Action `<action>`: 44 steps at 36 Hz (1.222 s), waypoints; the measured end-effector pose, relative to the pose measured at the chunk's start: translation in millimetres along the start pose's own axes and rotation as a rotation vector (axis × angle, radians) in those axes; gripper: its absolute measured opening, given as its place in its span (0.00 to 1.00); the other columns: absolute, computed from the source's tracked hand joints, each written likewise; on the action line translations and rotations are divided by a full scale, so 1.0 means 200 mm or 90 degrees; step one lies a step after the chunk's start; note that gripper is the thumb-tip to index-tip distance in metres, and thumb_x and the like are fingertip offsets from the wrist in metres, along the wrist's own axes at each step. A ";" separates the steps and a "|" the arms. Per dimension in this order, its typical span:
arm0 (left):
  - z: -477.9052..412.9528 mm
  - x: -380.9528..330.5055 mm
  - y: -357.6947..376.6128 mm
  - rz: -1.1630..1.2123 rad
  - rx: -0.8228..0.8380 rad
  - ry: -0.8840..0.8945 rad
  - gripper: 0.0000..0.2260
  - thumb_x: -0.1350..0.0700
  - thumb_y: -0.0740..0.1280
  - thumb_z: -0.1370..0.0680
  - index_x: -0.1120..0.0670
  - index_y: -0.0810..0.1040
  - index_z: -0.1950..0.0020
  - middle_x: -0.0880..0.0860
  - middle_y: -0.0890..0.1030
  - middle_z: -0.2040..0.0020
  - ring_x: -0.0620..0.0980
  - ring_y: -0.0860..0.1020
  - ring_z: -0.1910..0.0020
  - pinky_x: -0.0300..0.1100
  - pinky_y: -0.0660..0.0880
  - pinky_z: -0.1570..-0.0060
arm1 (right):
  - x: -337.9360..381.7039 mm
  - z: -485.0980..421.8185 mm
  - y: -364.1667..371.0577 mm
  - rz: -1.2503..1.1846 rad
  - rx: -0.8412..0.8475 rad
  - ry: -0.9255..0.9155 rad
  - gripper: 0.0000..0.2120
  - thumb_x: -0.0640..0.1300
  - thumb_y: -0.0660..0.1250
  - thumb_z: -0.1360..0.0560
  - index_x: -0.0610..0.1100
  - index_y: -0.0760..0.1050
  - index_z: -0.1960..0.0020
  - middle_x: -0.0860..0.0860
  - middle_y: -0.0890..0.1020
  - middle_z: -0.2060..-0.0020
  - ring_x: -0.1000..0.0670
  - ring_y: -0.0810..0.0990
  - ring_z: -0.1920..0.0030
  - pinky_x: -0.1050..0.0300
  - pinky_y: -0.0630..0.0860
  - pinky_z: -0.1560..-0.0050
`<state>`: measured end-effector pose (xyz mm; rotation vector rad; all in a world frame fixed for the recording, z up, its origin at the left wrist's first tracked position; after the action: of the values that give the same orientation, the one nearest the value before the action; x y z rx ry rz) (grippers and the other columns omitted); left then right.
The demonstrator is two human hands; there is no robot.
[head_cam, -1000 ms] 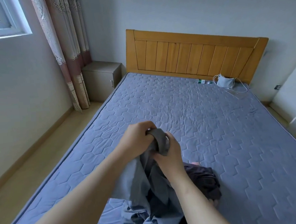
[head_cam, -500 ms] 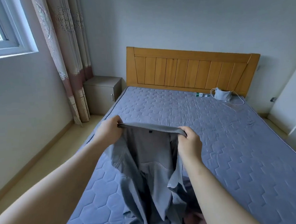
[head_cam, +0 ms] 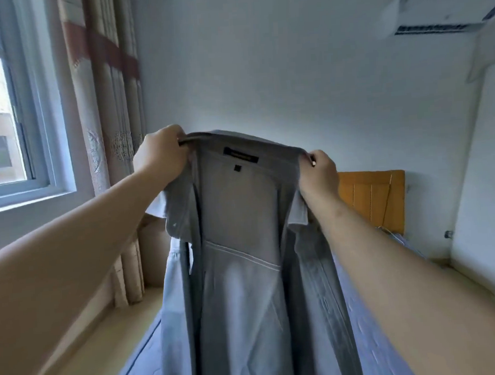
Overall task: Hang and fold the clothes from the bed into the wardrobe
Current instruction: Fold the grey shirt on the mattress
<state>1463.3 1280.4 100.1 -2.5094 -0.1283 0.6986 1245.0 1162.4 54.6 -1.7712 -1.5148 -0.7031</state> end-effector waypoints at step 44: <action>0.88 0.12 -0.83 0.534 0.045 -0.353 0.15 0.66 0.55 0.20 0.50 0.73 0.58 0.52 0.71 0.63 0.48 0.68 0.68 0.40 0.65 0.68 | 0.34 0.88 -0.31 -0.075 0.217 0.178 0.08 0.34 0.52 0.22 0.42 0.66 0.48 0.44 0.74 0.52 0.47 0.75 0.58 0.54 0.79 0.69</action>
<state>1402.8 1509.2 47.6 -2.1711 0.7780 1.6717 1190.4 1347.8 9.5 -1.2832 -1.4553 -0.6724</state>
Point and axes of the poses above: each hand's wrist, its own z-axis away from the middle knuckle, its own y-axis out of the palm, x = y × z, the point moved 4 cm from there along -z, towards the middle knuckle
